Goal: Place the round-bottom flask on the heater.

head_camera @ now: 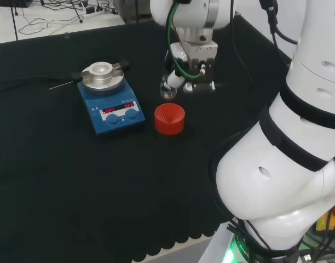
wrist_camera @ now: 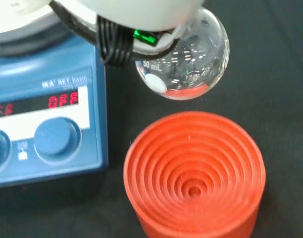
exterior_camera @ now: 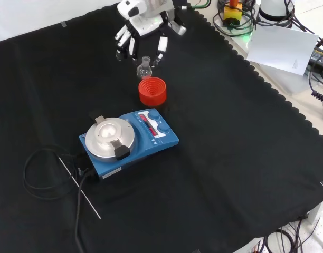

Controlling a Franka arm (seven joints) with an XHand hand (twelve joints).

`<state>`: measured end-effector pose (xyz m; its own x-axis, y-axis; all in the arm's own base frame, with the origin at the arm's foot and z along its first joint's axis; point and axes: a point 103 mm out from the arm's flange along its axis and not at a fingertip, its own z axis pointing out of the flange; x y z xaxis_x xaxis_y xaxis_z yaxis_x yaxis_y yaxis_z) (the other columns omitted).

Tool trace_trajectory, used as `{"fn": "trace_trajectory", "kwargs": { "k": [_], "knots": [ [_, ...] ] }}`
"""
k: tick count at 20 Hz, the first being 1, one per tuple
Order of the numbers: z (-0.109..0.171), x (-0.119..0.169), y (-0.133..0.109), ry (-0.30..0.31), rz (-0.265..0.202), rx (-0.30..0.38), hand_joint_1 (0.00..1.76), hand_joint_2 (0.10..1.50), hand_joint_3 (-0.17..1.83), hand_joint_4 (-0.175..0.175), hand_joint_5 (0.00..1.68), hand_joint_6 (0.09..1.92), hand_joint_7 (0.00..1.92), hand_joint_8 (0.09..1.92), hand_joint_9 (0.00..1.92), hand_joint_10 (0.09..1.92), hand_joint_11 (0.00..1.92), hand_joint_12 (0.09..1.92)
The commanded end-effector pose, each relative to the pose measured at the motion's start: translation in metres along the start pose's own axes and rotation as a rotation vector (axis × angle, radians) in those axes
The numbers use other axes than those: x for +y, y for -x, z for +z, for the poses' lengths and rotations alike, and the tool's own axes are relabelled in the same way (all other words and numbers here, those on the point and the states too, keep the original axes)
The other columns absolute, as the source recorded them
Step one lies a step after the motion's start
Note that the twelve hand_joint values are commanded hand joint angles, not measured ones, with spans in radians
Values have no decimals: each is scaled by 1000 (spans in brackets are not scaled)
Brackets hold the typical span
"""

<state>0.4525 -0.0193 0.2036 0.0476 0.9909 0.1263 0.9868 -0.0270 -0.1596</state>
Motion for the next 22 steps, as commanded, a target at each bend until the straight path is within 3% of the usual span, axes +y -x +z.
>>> {"fn": "trace_trajectory", "kwargs": {
  "k": [1,11,22],
  "knots": [
    [-37,15,-18,13,-4,-5,1146,666,721,-9,1184,858,373,679,661,591,385,1328],
    [-70,67,-55,17,-73,-25,1144,665,727,-3,1180,867,363,677,657,590,387,1329],
    [-62,126,-108,-39,-184,-47,1143,665,730,1,1177,874,360,678,657,591,389,1330]
  ]
}}
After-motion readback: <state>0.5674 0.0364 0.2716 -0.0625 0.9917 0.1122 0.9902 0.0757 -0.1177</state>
